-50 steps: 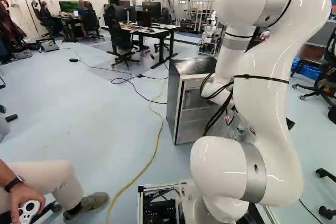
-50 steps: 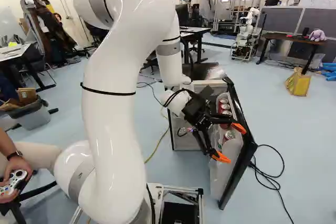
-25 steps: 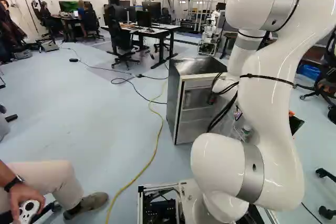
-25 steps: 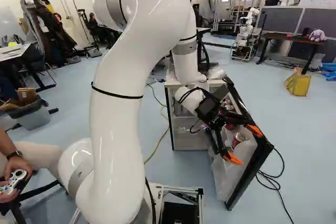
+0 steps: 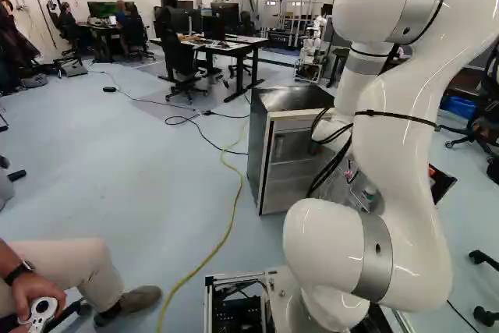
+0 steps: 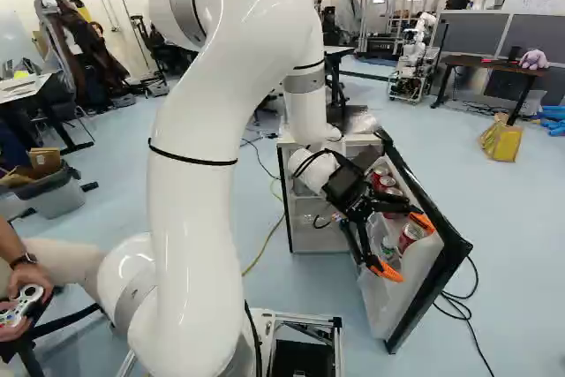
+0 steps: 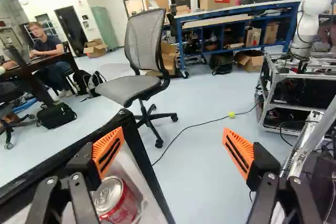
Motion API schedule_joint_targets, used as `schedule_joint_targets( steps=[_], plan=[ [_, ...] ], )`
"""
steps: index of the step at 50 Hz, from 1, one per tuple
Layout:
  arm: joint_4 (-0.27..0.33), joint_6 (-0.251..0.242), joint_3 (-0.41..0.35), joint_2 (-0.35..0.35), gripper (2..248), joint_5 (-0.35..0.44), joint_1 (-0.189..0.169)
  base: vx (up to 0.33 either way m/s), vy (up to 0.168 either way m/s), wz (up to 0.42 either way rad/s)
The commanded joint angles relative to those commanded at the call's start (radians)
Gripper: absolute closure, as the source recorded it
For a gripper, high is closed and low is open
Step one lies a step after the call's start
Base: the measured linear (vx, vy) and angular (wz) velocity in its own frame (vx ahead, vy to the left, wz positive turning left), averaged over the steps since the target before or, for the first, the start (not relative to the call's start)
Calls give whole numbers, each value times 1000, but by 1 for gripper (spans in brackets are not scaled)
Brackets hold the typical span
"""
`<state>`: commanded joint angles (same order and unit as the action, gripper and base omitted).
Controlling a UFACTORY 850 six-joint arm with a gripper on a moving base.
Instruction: Grab a drink from the fridge
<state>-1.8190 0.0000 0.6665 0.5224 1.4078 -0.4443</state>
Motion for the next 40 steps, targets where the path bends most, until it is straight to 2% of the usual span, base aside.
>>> schedule_joint_targets(
  steps=[12,40],
  plan=[
    [87,0,-87,-34,3,5,57,0,0,0],
    [375,0,-295,-128,3,6,203,0,0,0]
  ],
)
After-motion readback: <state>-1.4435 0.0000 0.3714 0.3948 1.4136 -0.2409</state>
